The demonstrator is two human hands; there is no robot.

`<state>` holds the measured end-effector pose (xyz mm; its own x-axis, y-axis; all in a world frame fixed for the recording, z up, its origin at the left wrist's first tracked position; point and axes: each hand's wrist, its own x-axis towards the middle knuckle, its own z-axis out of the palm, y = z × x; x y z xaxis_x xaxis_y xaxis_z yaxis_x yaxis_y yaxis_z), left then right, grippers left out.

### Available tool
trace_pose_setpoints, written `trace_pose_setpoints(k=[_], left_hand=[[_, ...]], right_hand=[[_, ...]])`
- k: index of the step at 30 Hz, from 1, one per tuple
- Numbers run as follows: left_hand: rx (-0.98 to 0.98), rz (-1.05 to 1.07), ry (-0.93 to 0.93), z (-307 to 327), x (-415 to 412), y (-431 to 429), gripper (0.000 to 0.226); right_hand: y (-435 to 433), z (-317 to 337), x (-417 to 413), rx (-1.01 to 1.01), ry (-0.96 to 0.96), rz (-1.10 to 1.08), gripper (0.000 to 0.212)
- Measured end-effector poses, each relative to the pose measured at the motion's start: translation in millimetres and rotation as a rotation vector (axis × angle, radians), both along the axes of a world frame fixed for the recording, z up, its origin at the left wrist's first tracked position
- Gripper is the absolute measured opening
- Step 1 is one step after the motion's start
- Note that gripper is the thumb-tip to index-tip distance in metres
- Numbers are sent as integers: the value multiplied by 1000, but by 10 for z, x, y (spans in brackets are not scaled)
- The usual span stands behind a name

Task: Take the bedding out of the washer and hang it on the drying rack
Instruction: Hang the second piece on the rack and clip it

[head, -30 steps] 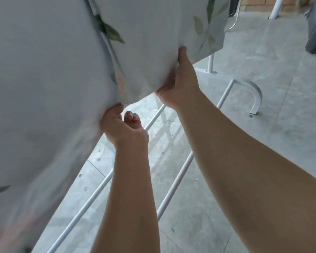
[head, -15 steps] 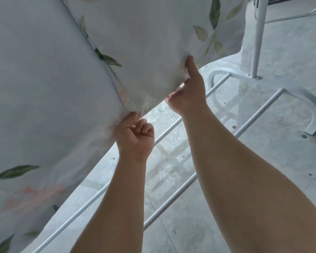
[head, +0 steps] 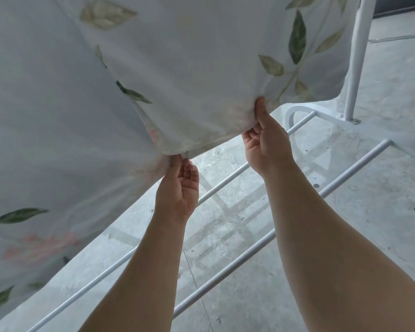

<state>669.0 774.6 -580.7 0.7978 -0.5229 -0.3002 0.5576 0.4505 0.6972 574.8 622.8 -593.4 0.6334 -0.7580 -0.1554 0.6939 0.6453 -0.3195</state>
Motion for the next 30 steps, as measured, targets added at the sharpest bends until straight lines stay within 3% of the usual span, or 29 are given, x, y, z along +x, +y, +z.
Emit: trace_pose_setpoints(k=[8, 14, 18, 23, 25, 28, 30], left_hand=[[68, 78, -17, 36, 20, -109, 9], [117, 119, 22, 126, -7, -123, 3], [289, 105, 3, 229, -67, -180, 3], [420, -95, -28, 368, -437, -314, 25], [396, -157, -40, 424, -596, -408, 29], [276, -212, 17, 501, -758, -543, 28], [222, -229, 66, 502, -802, -612, 44]], right_hand=[[-48, -20, 4, -25, 17, -27, 25], [10, 9, -20, 2, 14, -14, 35], [-31, 28, -204, -122, 153, 106, 36], [-231, 150, -551, -157, 195, 189, 34], [-370, 228, -691, -91, 146, 115, 35], [-545, 305, -864, 52, 51, -10, 56], [-574, 344, -932, 85, 59, -39, 58]])
